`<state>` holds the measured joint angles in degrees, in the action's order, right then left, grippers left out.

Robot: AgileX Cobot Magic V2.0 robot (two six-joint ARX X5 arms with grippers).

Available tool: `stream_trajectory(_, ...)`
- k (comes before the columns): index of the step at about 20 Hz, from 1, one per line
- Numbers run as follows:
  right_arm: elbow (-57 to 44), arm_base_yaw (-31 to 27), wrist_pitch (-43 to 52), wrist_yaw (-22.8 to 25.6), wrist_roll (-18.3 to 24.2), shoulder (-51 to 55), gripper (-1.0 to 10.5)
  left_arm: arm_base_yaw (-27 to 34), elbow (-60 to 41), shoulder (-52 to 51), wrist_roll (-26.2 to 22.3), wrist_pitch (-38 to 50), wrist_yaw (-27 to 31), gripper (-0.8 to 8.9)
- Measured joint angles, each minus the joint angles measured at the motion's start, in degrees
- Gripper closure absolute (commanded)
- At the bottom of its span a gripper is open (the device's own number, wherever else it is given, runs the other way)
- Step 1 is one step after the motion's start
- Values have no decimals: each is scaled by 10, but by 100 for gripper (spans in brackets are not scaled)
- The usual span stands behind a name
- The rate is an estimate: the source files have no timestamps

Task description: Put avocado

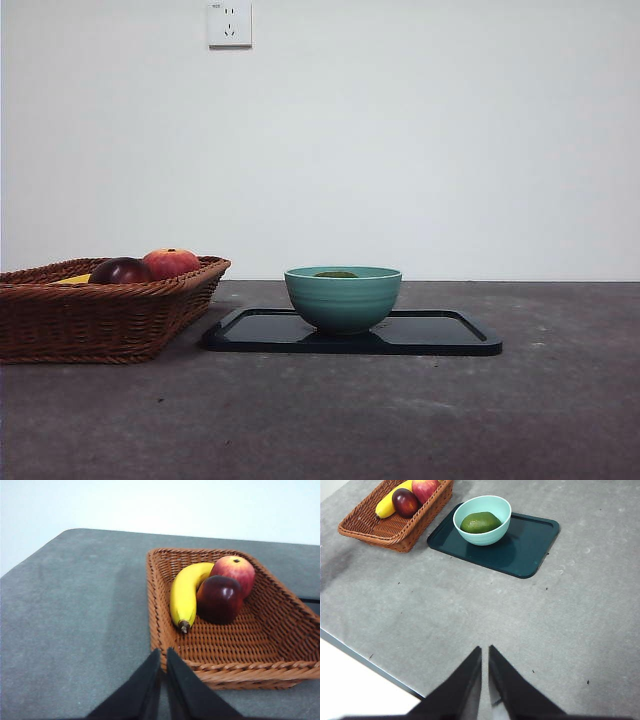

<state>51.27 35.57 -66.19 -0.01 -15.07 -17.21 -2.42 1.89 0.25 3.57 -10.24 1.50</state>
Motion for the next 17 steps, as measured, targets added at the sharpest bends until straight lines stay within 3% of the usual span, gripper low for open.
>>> stream_trajectory(5,0,0,0,0,0,0,928,0,0,0,-50,-2,1,795)
stream_trajectory(17,0,0,0,0,0,0,928,0,0,0,-54,-2,1,795)
